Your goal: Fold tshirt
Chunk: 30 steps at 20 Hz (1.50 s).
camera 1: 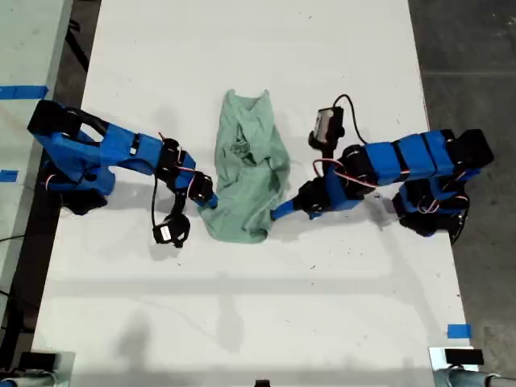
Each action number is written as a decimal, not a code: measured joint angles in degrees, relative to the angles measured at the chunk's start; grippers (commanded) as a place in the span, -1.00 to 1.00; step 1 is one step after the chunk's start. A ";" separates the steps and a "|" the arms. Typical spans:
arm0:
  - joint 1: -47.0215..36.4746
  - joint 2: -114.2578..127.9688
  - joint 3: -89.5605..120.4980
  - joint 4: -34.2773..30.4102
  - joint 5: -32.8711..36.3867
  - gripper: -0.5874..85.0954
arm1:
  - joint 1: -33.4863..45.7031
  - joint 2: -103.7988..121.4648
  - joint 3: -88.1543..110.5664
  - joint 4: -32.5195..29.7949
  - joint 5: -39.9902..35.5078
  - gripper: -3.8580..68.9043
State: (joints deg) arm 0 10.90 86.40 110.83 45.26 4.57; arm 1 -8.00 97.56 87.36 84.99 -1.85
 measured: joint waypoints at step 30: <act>0.26 -34.19 -59.24 27.07 10.20 -0.34 | 0.44 2.29 8.00 -4.75 -0.53 0.11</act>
State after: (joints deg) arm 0 11.16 52.21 51.59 72.33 14.77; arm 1 -7.56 99.84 95.36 80.24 -2.37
